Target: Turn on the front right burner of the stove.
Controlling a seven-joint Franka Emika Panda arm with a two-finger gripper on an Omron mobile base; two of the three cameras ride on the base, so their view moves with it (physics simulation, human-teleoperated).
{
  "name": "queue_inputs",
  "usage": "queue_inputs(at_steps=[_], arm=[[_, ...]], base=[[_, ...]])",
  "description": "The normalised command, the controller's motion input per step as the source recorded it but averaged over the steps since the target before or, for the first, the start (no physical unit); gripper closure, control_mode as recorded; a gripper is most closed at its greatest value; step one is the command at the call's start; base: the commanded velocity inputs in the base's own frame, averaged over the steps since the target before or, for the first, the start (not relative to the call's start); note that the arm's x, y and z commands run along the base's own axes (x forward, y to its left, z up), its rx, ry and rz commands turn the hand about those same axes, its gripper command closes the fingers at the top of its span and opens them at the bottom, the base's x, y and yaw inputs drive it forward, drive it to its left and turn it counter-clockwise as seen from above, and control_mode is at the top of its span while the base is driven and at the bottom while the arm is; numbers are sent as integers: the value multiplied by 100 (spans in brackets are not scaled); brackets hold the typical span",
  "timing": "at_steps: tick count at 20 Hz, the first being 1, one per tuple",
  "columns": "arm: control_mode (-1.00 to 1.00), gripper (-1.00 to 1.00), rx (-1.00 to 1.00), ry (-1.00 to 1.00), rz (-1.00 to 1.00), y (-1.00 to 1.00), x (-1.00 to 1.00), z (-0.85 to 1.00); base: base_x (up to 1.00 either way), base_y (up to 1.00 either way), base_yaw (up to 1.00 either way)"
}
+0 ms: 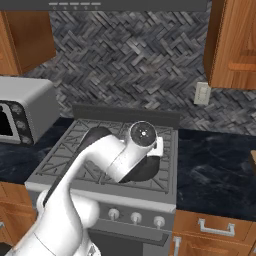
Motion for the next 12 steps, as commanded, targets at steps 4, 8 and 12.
queue_inputs(at_steps=[4,8,12], arm=[[-100,-100,-9,-41,4,-61,-36,-85],[-100,-100,-7,-25,0,-56,-7,-73],[-100,-100,-9,-21,1,-84,-15,-77]], base=[[0,0,0],[0,0,0],[0,0,0]])
